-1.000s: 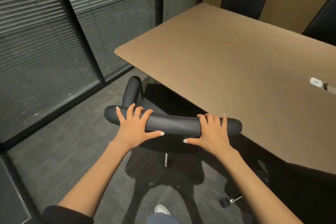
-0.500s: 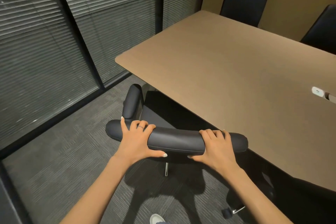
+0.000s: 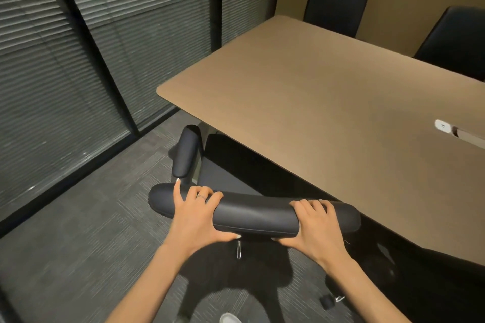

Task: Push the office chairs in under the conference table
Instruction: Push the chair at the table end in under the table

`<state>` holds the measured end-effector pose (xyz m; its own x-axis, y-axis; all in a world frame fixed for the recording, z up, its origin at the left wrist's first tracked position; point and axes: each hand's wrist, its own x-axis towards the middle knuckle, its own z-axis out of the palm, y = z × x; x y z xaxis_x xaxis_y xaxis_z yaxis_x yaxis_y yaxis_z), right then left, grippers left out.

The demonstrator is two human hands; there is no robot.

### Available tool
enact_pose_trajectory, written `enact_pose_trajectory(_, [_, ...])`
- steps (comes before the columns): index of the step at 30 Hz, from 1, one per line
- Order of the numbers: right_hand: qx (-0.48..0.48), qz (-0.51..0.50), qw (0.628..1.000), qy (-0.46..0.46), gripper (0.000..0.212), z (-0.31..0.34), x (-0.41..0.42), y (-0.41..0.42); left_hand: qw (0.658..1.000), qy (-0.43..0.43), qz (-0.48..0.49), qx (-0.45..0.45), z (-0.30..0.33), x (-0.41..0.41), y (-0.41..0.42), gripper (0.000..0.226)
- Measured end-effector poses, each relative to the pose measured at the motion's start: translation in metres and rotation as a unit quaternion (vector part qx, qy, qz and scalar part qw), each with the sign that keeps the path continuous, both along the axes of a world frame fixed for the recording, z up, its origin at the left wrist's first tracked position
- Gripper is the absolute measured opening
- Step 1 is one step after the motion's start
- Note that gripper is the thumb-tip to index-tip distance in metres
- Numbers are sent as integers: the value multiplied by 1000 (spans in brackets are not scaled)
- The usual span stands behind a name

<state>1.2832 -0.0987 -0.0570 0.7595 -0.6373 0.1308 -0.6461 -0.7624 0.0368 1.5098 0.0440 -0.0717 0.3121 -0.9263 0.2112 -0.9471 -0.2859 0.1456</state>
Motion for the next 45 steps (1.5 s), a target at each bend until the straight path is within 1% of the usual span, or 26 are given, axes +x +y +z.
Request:
enact_pose_trajectory(9, [-7,-55,998,-3,76,-1,9,48,999,5,-53,-4,0,23,24,86])
enact_pose_trajectory(22, [2,-162,987,-4,81,-6,50,126,985,-14,-171,-16,-1,87,43,89])
enact_pose_trajectory(31, [-14,-190,982,-5,83,-5,72,138,978,-5,-206,3,2,112,33,92])
enact_pose_trajectory(45, [-20,-220,975,-15,83,-6,100,143,968,-8,-252,3,4,144,16,96])
